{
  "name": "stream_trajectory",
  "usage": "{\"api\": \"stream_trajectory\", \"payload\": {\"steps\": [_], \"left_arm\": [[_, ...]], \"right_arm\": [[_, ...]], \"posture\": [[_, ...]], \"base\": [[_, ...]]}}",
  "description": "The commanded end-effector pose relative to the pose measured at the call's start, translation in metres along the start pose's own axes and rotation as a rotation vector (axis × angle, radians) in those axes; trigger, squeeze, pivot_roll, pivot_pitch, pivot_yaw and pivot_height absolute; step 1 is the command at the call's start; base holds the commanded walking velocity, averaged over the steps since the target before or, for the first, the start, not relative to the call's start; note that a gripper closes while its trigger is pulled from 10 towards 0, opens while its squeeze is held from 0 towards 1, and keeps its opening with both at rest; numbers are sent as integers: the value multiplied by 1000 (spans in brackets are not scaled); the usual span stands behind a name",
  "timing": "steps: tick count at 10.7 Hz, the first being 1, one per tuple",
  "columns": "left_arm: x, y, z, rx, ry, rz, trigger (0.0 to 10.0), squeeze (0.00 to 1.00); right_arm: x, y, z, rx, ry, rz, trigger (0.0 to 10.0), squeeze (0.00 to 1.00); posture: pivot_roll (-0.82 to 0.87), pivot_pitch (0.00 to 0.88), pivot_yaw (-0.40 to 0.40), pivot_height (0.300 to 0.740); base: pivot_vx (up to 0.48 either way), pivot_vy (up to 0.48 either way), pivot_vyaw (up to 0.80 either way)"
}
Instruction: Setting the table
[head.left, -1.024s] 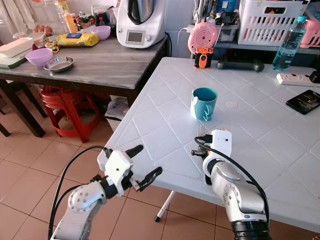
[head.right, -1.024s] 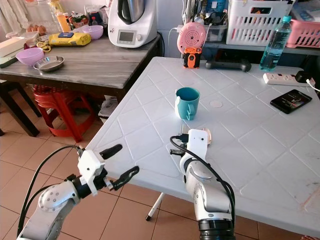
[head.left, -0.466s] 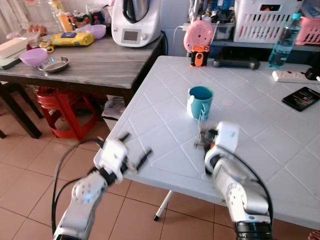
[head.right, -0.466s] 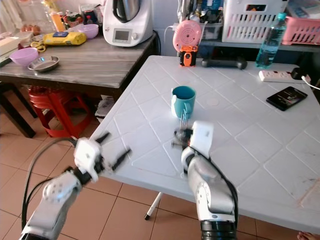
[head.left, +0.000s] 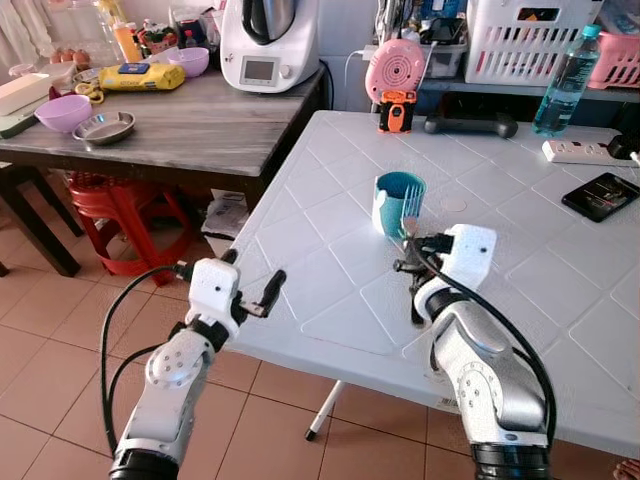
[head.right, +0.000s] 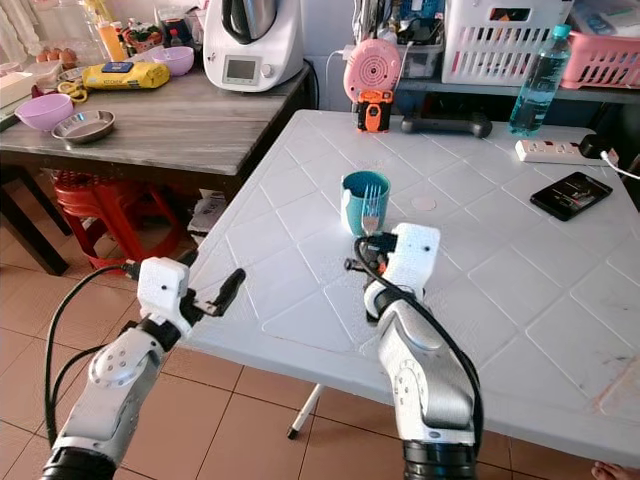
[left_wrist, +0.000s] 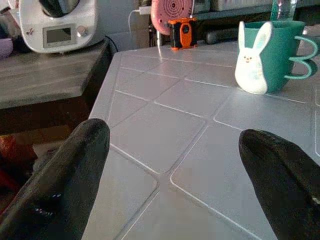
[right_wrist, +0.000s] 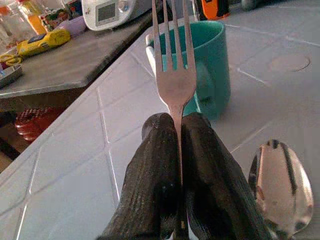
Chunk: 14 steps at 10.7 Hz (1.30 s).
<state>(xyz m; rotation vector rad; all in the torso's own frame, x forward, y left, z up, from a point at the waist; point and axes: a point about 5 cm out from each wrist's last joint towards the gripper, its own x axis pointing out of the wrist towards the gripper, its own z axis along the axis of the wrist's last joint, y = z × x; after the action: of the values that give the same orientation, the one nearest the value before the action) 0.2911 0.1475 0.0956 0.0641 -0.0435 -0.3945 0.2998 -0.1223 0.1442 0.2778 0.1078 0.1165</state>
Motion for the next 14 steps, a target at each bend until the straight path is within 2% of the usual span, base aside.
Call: {"api": "stream_trajectory", "payload": {"steps": [1,6,10,12,14], "left_arm": [[2,5,3,2,-8,14,10000,0],[3,9,5,6,-13,11,10000,0],[4,9,5,9,-16,11,10000,0],[5,9,5,8,-17,11,10000,0],[4,9,5,7,-18,10,10000,0]], "right_arm": [[0,4,7,-13,-33,14,10000,0],[0,7,7,-18,-49,21,10000,0],[2,6,8,-23,-67,19,10000,0],[2,8,10,-62,-85,41,10000,0],[3,8,9,-54,-84,35,10000,0]], "posture": [[-45,0,68,740],[-43,0,75,740],[-41,0,79,740],[-38,0,79,740],[-36,0,79,740]], "base": [[0,266,-763],[0,409,-635],[0,443,0],[0,446,0],[0,444,672]]}}
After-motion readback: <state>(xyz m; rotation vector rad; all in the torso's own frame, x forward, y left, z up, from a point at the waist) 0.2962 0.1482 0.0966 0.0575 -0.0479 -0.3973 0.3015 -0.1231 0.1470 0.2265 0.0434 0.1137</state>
